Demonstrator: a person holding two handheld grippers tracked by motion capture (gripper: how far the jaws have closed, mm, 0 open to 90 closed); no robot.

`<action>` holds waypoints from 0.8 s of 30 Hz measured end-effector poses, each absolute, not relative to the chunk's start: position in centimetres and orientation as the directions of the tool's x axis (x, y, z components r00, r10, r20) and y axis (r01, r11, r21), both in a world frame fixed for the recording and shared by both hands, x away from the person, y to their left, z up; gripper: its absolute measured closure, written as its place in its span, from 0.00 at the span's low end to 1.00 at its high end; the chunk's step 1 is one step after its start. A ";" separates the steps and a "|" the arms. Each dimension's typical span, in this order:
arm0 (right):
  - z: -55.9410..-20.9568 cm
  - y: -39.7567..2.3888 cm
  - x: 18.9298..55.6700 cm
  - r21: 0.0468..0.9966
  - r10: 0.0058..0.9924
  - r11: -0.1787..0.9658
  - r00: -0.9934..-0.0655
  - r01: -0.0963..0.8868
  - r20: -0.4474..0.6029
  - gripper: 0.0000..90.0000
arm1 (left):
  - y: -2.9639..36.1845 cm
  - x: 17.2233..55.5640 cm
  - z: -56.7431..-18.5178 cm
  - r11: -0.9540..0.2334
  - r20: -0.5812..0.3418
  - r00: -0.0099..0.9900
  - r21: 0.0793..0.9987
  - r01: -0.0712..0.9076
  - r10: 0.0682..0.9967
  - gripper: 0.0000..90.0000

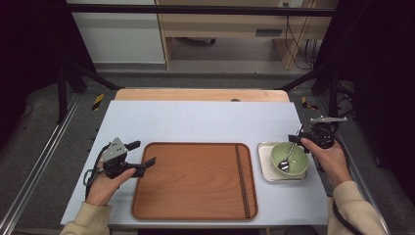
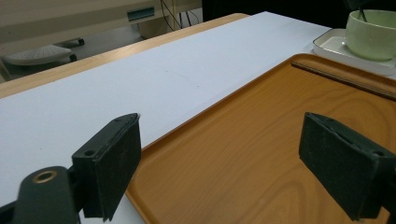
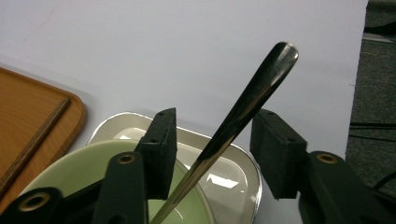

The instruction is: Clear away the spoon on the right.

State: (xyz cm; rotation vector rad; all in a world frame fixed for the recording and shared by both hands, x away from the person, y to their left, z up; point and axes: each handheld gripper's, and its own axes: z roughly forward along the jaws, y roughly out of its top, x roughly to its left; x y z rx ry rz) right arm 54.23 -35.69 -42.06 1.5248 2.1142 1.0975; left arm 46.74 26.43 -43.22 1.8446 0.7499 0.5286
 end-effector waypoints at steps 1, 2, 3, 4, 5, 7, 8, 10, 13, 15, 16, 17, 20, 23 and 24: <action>-42.0 -35.7 54.3 0.735 0.905 0.128 -0.382 0.666 0.188 0.61 | 26.4 46.7 -43.2 -0.274 0.016 0.707 0.928 0.253 0.707 0.14; -42.0 -35.7 54.3 0.736 0.905 0.125 -0.381 0.665 0.191 0.63 | 26.5 46.7 -43.2 -0.273 0.015 0.707 0.928 0.253 0.707 0.14; -41.9 -35.7 54.3 0.740 0.903 0.122 -0.383 0.661 0.194 0.65 | 26.5 46.8 -43.2 -0.274 0.016 0.706 0.928 0.254 0.708 0.14; -41.8 -35.8 54.3 0.744 0.901 0.113 -0.383 0.658 0.203 0.68 | 26.5 46.7 -43.2 -0.277 0.017 0.705 0.926 0.256 0.709 0.14; -41.8 -35.8 54.4 0.748 0.900 0.107 -0.383 0.655 0.206 0.70 | 26.5 46.7 -43.2 -0.276 0.015 0.705 0.926 0.257 0.709 0.14; -41.6 -35.9 54.3 0.754 0.900 0.096 -0.381 0.649 0.214 0.76 | 26.6 46.8 -43.2 -0.276 0.016 0.704 0.926 0.257 0.710 0.14; -41.5 -36.0 54.3 0.759 0.899 0.096 -0.384 0.644 0.212 0.79 | 26.6 46.8 -43.2 -0.276 0.016 0.704 0.926 0.258 0.710 0.14; -41.3 -36.0 54.2 0.765 0.896 0.079 -0.382 0.639 0.226 0.84 | 26.6 46.7 -43.2 -0.277 0.017 0.704 0.926 0.257 0.710 0.14; -40.8 -36.0 53.9 0.779 0.888 0.062 -0.391 0.624 0.242 0.89 | 26.6 46.7 -43.2 -0.271 0.014 0.702 0.928 0.256 0.712 0.14; -40.4 -35.8 53.7 0.792 0.880 0.051 -0.402 0.608 0.252 0.93 | 26.7 46.8 -43.2 -0.274 0.018 0.701 0.927 0.255 0.713 0.15; -40.2 -35.8 53.6 0.801 0.877 0.054 -0.413 0.596 0.247 0.94 | 26.8 46.8 -43.2 -0.274 0.019 0.700 0.927 0.255 0.714 0.14; -39.9 -35.7 53.5 0.810 0.875 0.059 -0.422 0.583 0.240 0.96 | 26.8 46.8 -43.2 -0.272 0.016 0.699 0.927 0.257 0.715 0.14; -38.8 -35.3 53.0 0.832 0.868 0.057 -0.438 0.552 0.231 0.99 | 26.8 46.8 -43.2 -0.268 0.015 0.698 0.929 0.255 0.716 0.15; -37.6 -34.9 52.8 0.860 0.872 0.081 -0.453 0.504 0.183 0.99 | 26.9 46.8 -43.2 -0.270 0.020 0.695 0.929 0.253 0.719 0.15; -37.2 -34.7 52.6 0.866 0.872 0.083 -0.456 0.494 0.177 0.99 | 27.0 46.8 -43.1 -0.270 0.019 0.694 0.928 0.255 0.720 0.15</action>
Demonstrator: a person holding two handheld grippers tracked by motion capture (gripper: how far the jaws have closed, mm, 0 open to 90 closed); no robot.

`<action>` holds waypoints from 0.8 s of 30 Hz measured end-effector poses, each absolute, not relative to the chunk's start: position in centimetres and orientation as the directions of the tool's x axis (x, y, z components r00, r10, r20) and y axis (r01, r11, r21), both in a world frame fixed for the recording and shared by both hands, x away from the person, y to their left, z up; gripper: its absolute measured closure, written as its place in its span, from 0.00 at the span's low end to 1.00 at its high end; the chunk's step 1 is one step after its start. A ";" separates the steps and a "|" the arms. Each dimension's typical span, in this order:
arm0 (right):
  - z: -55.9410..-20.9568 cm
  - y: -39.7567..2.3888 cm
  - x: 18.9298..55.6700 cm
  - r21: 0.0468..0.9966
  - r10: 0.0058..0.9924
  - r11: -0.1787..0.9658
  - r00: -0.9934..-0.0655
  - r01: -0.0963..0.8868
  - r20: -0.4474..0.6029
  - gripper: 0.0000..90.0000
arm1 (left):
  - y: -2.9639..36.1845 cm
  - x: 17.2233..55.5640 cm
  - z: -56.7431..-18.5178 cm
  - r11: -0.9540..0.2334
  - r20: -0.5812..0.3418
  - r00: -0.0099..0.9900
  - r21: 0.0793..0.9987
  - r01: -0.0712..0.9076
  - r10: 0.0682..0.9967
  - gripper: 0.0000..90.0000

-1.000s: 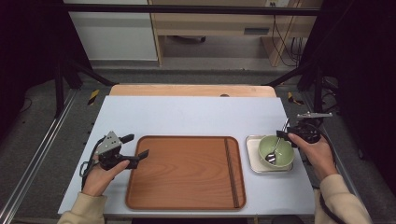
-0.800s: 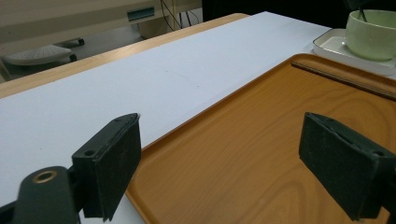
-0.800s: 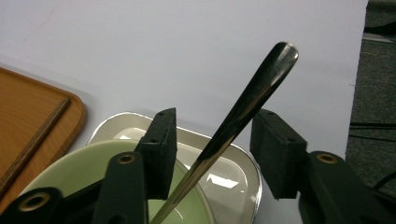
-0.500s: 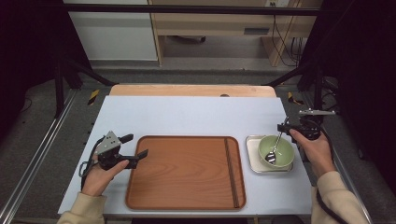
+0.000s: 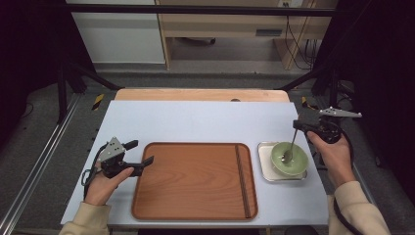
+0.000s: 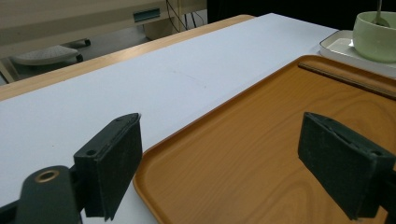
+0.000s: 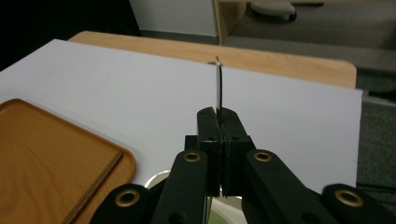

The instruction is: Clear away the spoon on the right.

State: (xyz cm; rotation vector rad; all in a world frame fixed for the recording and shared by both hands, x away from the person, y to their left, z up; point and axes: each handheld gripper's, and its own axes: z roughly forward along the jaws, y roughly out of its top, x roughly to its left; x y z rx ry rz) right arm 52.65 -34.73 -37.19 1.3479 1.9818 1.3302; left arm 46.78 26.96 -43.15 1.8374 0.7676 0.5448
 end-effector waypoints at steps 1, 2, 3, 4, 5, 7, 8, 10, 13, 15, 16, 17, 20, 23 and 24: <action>-36.7 -34.6 52.5 0.875 0.872 0.095 -0.464 0.475 0.157 0.99 | 27.0 46.8 -43.1 -0.270 0.019 0.694 0.928 0.255 0.720 0.15; -36.1 -34.4 52.4 0.883 0.874 0.102 -0.465 0.458 0.140 0.99 | 27.0 46.8 -43.1 -0.271 0.020 0.694 0.928 0.255 0.720 0.15; -35.7 -34.2 52.3 0.887 0.874 0.108 -0.468 0.449 0.130 0.99 | 27.1 46.8 -43.1 -0.270 0.020 0.694 0.929 0.254 0.720 0.15; -35.2 -34.0 52.1 0.894 0.875 0.109 -0.469 0.435 0.121 0.99 | 27.1 46.8 -43.2 -0.269 0.017 0.695 0.929 0.255 0.719 0.15; -34.6 -33.9 51.9 0.901 0.875 0.113 -0.472 0.418 0.110 0.99 | 27.1 46.8 -43.2 -0.265 0.016 0.695 0.930 0.253 0.719 0.15; -33.5 -33.5 51.6 0.916 0.872 0.113 -0.480 0.384 0.094 0.99 | 27.1 46.8 -43.2 -0.265 0.017 0.694 0.930 0.253 0.720 0.15; -32.9 -33.3 51.4 0.923 0.872 0.114 -0.483 0.368 0.085 0.99 | 27.1 46.8 -43.2 -0.265 0.017 0.694 0.930 0.253 0.720 0.15; -31.9 -32.9 51.1 0.935 0.870 0.107 -0.487 0.338 0.076 0.99 | 27.1 46.8 -43.2 -0.266 0.019 0.695 0.931 0.250 0.719 0.15; -30.4 -32.2 50.6 0.949 0.862 0.106 -0.503 0.297 0.061 0.99 | 27.2 46.8 -43.1 -0.260 0.015 0.694 0.933 0.249 0.720 0.15; -29.7 -31.7 50.4 0.953 0.854 0.112 -0.518 0.281 0.053 0.99 | 27.3 46.8 -43.1 -0.253 0.012 0.693 0.935 0.248 0.721 0.15; -29.3 -31.3 50.3 0.956 0.849 0.113 -0.525 0.271 0.049 0.99 | 27.4 46.8 -43.1 -0.256 0.013 0.693 0.934 0.249 0.721 0.15; -29.1 -30.9 50.2 0.956 0.846 0.116 -0.530 0.270 0.047 1.00 | 27.4 46.9 -43.1 -0.252 0.011 0.693 0.936 0.248 0.720 0.15; -28.7 -30.0 50.2 0.957 0.833 0.126 -0.551 0.261 0.040 1.00 | 27.5 46.9 -43.1 -0.246 0.006 0.691 0.936 0.250 0.723 0.14; -28.5 -29.1 50.1 0.957 0.819 0.126 -0.571 0.261 0.048 1.00 | 27.7 46.9 -43.1 -0.235 0.003 0.690 0.941 0.242 0.724 0.14; -28.4 -28.9 50.1 0.957 0.814 0.129 -0.579 0.261 0.048 1.00 | 27.7 46.9 -43.0 -0.232 0.002 0.689 0.942 0.241 0.724 0.14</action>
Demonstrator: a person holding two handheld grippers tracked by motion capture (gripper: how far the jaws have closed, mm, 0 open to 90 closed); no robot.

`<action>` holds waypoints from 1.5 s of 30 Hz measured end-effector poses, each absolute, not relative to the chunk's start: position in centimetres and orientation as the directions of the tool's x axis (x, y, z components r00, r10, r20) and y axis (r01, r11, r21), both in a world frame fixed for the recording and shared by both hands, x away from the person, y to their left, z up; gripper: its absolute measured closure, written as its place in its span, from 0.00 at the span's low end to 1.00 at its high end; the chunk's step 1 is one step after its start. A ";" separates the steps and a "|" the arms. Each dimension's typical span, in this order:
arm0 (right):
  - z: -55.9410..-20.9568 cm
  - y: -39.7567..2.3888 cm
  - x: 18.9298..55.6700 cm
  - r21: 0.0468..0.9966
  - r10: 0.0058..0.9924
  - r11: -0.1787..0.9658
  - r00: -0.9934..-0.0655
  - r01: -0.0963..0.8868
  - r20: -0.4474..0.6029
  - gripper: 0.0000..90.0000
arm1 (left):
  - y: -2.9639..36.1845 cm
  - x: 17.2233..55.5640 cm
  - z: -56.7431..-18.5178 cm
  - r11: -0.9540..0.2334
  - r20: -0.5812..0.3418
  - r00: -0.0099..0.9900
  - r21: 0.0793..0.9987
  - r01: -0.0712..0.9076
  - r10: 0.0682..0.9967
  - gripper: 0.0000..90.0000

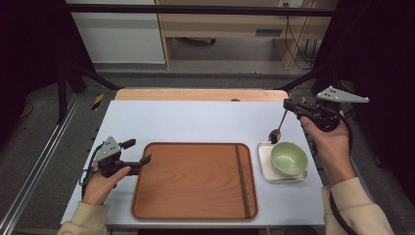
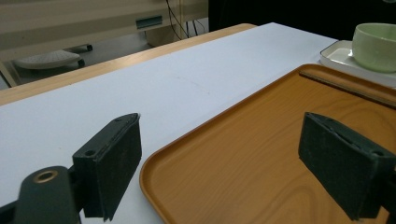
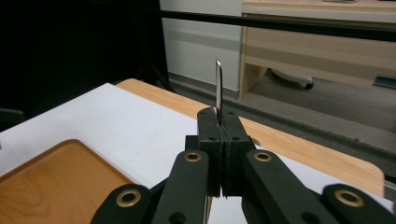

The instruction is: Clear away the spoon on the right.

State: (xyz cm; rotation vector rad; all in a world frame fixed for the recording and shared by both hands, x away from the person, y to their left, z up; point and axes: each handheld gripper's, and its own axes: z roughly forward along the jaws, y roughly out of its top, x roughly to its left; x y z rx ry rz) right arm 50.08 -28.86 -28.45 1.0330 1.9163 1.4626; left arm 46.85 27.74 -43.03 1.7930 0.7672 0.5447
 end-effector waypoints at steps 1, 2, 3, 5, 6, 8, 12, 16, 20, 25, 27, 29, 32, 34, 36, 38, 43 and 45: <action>-28.4 -28.6 50.1 0.956 0.809 0.128 -0.585 0.262 0.052 1.00 | 27.8 46.8 -43.0 -0.230 0.002 0.689 0.943 0.239 0.725 0.14; -28.4 -28.3 50.0 0.955 0.806 0.129 -0.590 0.266 0.056 1.00 | 27.8 46.8 -43.0 -0.228 0.002 0.688 0.944 0.238 0.726 0.14; -28.5 -28.0 50.0 0.955 0.801 0.133 -0.596 0.267 0.055 1.00 | 27.9 46.8 -43.0 -0.226 0.003 0.688 0.945 0.235 0.726 0.14; -28.5 -27.3 50.0 0.952 0.792 0.138 -0.608 0.275 0.060 1.00 | 28.0 46.8 -43.0 -0.222 0.004 0.689 0.948 0.228 0.725 0.14; -28.5 -27.1 49.9 0.950 0.787 0.139 -0.614 0.281 0.067 1.00 | 28.0 46.8 -42.9 -0.217 0.002 0.688 0.950 0.225 0.726 0.14; -28.7 -26.4 49.9 0.946 0.773 0.143 -0.630 0.291 0.077 1.00 | 28.0 46.8 -42.9 -0.212 0.002 0.688 0.952 0.220 0.725 0.14; -29.1 -25.1 49.6 0.939 0.748 0.161 -0.658 0.303 0.084 1.00 | 28.3 46.7 -42.8 -0.199 0.001 0.684 0.957 0.211 0.729 0.12; -29.8 -23.5 49.4 0.928 0.718 0.185 -0.690 0.322 0.096 1.00 | 28.7 46.7 -42.7 -0.178 -0.002 0.673 0.964 0.199 0.740 0.09; -30.7 -21.6 49.0 0.914 0.686 0.213 -0.719 0.346 0.113 1.00 | 29.3 46.4 -42.6 -0.154 -0.003 0.667 0.972 0.176 0.745 0.08; -32.1 -19.2 48.6 0.888 0.644 0.253 -0.752 0.385 0.143 1.00 | 30.1 45.8 -42.4 -0.132 -0.008 0.654 0.977 0.165 0.756 0.08; -32.7 -18.4 48.5 0.877 0.629 0.273 -0.763 0.396 0.148 1.00 | 30.3 45.5 -42.5 -0.124 -0.018 0.649 0.977 0.171 0.761 0.08; -33.4 -17.8 48.6 0.867 0.622 0.283 -0.766 0.411 0.160 1.00 | 30.5 45.3 -42.6 -0.114 -0.026 0.645 0.978 0.175 0.764 0.08; -34.6 -16.8 48.5 0.847 0.602 0.302 -0.777 0.436 0.185 1.00 | 30.6 45.1 -42.6 -0.115 -0.020 0.638 0.979 0.170 0.770 0.08; -35.2 -16.4 48.4 0.841 0.590 0.313 -0.784 0.442 0.192 1.00 | 30.7 45.0 -42.6 -0.115 -0.018 0.635 0.979 0.169 0.772 0.08; -35.9 -16.1 48.2 0.829 0.582 0.320 -0.785 0.459 0.210 1.00 | 30.7 44.9 -42.5 -0.115 -0.016 0.632 0.979 0.166 0.775 0.08; -36.6 -15.8 48.1 0.812 0.576 0.327 -0.783 0.483 0.234 1.00 | 30.7 44.7 -42.4 -0.111 -0.017 0.628 0.980 0.164 0.778 0.08; -38.3 -15.2 47.9 0.777 0.550 0.358 -0.789 0.518 0.274 0.99 | 30.9 44.7 -42.4 -0.114 -0.006 0.625 0.982 0.152 0.781 0.08; -38.9 -15.1 48.0 0.768 0.545 0.358 -0.787 0.531 0.290 0.99 | 30.9 44.7 -42.4 -0.117 -0.006 0.625 0.981 0.155 0.781 0.07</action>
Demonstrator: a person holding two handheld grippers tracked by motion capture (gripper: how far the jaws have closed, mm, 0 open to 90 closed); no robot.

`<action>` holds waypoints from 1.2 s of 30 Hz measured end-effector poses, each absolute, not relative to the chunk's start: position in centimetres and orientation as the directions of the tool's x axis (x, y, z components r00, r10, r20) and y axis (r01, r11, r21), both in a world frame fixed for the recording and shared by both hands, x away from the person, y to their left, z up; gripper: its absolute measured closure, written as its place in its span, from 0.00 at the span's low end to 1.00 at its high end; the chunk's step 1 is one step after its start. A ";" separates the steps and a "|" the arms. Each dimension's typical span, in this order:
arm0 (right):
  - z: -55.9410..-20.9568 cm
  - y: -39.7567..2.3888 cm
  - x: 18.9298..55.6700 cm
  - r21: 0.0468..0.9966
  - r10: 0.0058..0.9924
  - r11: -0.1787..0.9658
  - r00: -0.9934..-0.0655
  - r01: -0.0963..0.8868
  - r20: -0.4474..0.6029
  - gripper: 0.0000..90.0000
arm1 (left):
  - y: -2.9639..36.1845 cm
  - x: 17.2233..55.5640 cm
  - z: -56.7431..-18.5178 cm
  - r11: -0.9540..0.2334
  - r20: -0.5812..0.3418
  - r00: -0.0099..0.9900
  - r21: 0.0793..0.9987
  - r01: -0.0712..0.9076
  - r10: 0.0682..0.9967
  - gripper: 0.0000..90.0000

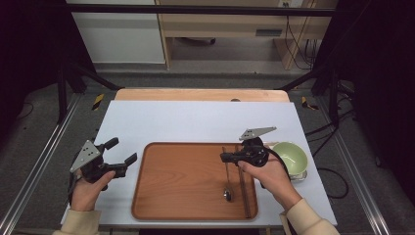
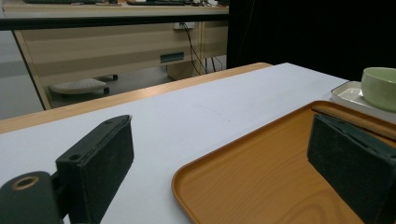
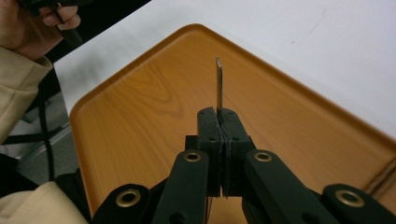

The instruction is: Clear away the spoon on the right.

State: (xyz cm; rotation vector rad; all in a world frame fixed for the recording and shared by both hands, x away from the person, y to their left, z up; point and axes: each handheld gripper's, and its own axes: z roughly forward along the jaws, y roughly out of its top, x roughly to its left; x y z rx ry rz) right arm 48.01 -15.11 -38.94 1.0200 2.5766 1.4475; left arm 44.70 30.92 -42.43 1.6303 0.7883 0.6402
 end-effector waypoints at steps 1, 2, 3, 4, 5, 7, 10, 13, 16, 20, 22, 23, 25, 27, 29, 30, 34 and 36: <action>-39.2 -15.1 48.1 0.761 0.545 0.350 -0.780 0.546 0.309 0.99 | 31.0 44.7 -42.5 -0.119 -0.004 0.625 0.981 0.155 0.780 0.07; -39.5 -15.1 48.3 0.755 0.548 0.355 -0.777 0.552 0.311 0.98 | 31.0 44.7 -42.5 -0.119 -0.004 0.624 0.981 0.155 0.781 0.07; -39.7 -15.0 48.4 0.745 0.554 0.358 -0.771 0.562 0.315 0.97 | 31.1 44.7 -42.5 -0.116 -0.006 0.623 0.981 0.155 0.782 0.07; -39.9 -14.9 48.6 0.736 0.561 0.361 -0.764 0.573 0.320 0.96 | 31.1 44.8 -42.5 -0.115 -0.006 0.623 0.981 0.154 0.782 0.07; -40.2 -14.9 48.8 0.730 0.567 0.364 -0.760 0.578 0.318 0.95 | 31.0 44.7 -42.5 -0.115 -0.007 0.624 0.981 0.155 0.782 0.07; -40.6 -14.9 49.1 0.722 0.578 0.363 -0.750 0.590 0.322 0.95 | 30.9 44.8 -42.6 -0.120 -0.005 0.627 0.980 0.157 0.779 0.07; -41.2 -14.8 49.7 0.700 0.606 0.356 -0.723 0.619 0.331 0.93 | 30.8 44.8 -42.6 -0.122 -0.007 0.630 0.980 0.160 0.777 0.07; -42.0 -14.7 50.3 0.674 0.631 0.359 -0.700 0.646 0.334 0.91 | 30.7 44.8 -42.6 -0.127 -0.002 0.633 0.979 0.158 0.774 0.07; -42.8 -14.7 50.7 0.647 0.661 0.379 -0.683 0.662 0.312 0.89 | 30.7 44.8 -42.7 -0.129 -0.001 0.634 0.979 0.159 0.773 0.07; -43.3 -14.6 51.0 0.625 0.693 0.384 -0.660 0.679 0.292 0.87 | 30.6 44.8 -42.8 -0.134 0.000 0.635 0.978 0.162 0.772 0.08; -43.6 -14.6 51.1 0.628 0.702 0.388 -0.658 0.675 0.274 0.86 | 30.6 44.8 -42.8 -0.135 0.001 0.636 0.978 0.162 0.772 0.08; -43.7 -14.6 51.1 0.625 0.708 0.389 -0.654 0.677 0.268 0.86 | 30.6 44.8 -42.7 -0.135 0.002 0.637 0.978 0.161 0.771 0.08; -43.8 -14.5 51.1 0.614 0.722 0.383 -0.638 0.690 0.268 0.84 | 30.6 44.8 -42.7 -0.135 0.004 0.637 0.978 0.157 0.771 0.08; -44.0 -14.5 51.2 0.615 0.728 0.385 -0.636 0.689 0.257 0.83 | 30.6 44.7 -42.6 -0.136 0.006 0.638 0.978 0.155 0.770 0.08; -44.1 -14.5 51.2 0.608 0.742 0.382 -0.623 0.696 0.247 0.81 | 30.6 44.7 -42.6 -0.135 0.007 0.637 0.979 0.154 0.771 0.08; -44.1 -14.5 51.2 0.609 0.744 0.385 -0.624 0.693 0.240 0.80 | 30.7 44.7 -42.6 -0.135 0.006 0.636 0.979 0.154 0.771 0.08; -43.9 -14.5 51.0 0.599 0.759 0.386 -0.611 0.701 0.226 0.72 | 30.8 44.7 -42.5 -0.135 0.009 0.634 0.979 0.151 0.773 0.08; -43.8 -14.6 51.0 0.606 0.765 0.386 -0.608 0.696 0.210 0.69 | 30.8 44.7 -42.5 -0.133 0.007 0.634 0.979 0.152 0.774 0.08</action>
